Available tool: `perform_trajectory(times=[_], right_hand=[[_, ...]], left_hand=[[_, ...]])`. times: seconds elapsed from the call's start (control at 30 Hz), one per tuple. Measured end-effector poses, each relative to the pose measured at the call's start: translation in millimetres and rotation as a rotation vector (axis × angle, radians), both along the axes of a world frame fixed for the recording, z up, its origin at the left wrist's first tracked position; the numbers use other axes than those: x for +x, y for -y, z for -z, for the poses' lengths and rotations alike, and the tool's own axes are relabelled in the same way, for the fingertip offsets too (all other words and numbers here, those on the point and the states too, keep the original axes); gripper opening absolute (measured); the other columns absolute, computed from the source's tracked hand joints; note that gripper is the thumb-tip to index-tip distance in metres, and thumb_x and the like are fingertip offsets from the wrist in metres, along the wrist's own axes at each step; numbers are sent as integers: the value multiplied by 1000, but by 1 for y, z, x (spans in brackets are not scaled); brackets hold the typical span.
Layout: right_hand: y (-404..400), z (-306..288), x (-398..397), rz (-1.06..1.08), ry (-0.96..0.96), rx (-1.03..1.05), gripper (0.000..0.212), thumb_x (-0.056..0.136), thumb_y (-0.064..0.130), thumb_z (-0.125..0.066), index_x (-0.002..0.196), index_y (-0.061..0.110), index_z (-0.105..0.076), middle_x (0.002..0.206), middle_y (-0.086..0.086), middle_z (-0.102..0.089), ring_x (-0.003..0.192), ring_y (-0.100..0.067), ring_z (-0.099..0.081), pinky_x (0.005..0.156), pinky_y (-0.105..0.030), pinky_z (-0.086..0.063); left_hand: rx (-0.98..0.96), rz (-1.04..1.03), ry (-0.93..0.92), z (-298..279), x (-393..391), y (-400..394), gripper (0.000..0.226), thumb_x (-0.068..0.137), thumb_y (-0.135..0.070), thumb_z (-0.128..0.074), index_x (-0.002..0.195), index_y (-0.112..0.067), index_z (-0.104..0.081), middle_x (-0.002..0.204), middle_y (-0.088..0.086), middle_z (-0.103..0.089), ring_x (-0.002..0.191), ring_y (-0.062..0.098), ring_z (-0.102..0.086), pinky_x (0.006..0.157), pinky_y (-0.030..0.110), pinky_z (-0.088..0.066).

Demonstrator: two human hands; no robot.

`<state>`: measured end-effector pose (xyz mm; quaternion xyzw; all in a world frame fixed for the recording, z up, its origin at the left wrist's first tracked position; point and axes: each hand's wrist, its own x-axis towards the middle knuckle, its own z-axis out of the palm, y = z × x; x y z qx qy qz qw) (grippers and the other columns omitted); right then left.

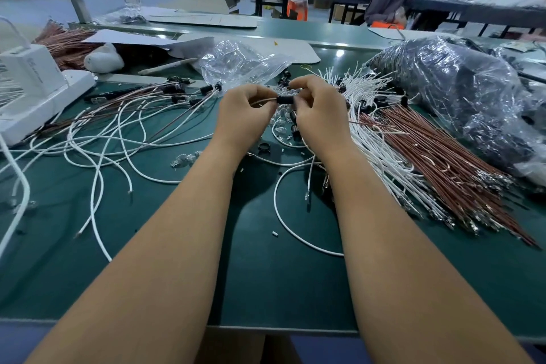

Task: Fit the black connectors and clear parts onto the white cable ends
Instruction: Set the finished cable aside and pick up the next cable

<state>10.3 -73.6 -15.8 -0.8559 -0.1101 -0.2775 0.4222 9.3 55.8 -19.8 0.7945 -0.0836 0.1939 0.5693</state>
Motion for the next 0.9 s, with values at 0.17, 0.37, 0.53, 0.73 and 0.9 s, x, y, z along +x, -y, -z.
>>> perform_trajectory(times=[0.17, 0.37, 0.53, 0.73, 0.9], right_hand=[[-5, -2, -5, -38, -10, -145, 19, 90, 9, -57, 106, 10, -68, 87, 0, -66, 79, -17, -57, 73, -28, -47], [7, -1, 1, 228, 11, -348, 15, 97, 18, -53, 105, 9, -62, 95, -5, -66, 80, -18, -50, 71, -28, -33], [6, -1, 0, 212, -18, -344, 15, 97, 18, -53, 104, 8, -61, 96, -6, -65, 80, -19, -50, 70, -28, -33], [-8, -5, -6, 22, 7, -321, 15, 95, 17, -55, 106, 9, -60, 101, -8, -66, 92, -26, -58, 79, -37, -44], [-2, -2, -3, 107, 13, -346, 12, 95, 18, -55, 104, 11, -60, 96, -5, -68, 88, -24, -59, 76, -32, -36]], left_hand=[[158, -74, 72, 2, 3, -3, 15, 89, -8, -62, 101, -5, -70, 94, 8, -71, 91, 19, -67, 87, 32, -53], [510, -470, -41, 8, 11, -19, 20, 94, -15, -51, 108, -10, -63, 109, 12, -64, 102, 29, -51, 83, 36, -37], [566, -605, -47, 7, 7, -26, 33, 82, -10, -50, 113, -17, -59, 121, 7, -57, 117, 31, -42, 90, 39, -31], [457, -160, 290, 3, 4, -9, 37, 84, -8, -63, 120, -15, -60, 92, 0, -65, 103, 25, -54, 86, 31, -35], [394, -291, 194, 3, 7, -23, 26, 84, -2, -61, 106, -13, -68, 81, 1, -63, 88, 28, -62, 79, 36, -48]])
